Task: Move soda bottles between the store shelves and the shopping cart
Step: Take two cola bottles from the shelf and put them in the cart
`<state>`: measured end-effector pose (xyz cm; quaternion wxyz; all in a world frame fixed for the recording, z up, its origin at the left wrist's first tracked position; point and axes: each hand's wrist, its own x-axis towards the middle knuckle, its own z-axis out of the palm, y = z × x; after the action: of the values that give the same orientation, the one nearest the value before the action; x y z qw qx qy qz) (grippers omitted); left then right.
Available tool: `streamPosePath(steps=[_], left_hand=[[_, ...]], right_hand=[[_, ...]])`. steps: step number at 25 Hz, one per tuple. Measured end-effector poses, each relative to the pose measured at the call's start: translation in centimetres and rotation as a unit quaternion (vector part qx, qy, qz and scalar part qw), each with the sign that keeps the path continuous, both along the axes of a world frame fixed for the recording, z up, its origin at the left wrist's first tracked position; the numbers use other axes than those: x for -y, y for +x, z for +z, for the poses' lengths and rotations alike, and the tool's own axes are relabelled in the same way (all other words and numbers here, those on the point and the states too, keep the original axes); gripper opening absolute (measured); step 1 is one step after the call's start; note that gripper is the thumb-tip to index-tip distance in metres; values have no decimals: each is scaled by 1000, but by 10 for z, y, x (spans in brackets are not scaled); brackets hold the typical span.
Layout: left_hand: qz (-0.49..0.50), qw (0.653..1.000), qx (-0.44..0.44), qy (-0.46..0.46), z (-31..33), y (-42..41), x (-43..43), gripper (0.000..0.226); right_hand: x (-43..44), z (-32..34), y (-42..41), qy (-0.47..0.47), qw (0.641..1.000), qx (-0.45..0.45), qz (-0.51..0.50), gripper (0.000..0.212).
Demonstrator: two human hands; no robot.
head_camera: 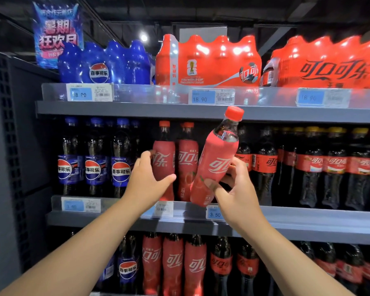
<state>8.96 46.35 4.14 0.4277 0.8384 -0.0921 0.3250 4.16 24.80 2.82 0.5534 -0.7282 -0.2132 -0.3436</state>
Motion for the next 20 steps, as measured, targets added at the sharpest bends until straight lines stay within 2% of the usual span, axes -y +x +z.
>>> streamPosePath(steps=[6, 10, 12, 17, 20], left_hand=[[50, 998, -41, -13, -1, 25, 9, 86], [63, 996, -59, 0, -6, 32, 8, 61], [59, 996, -60, -3, -8, 32, 8, 58], [10, 999, -38, -14, -12, 33, 2, 81], [4, 999, -46, -14, -13, 35, 0, 82]], right_hand=[[-10, 4, 19, -47, 997, -39, -48, 57], [-8, -4, 26, -119, 984, -86, -96, 42], [-7, -5, 30, -123, 979, -104, -125, 31], [-10, 1, 43, -101, 963, -177, -175, 30], [-15, 3, 52, -103, 955, -193, -201, 34]])
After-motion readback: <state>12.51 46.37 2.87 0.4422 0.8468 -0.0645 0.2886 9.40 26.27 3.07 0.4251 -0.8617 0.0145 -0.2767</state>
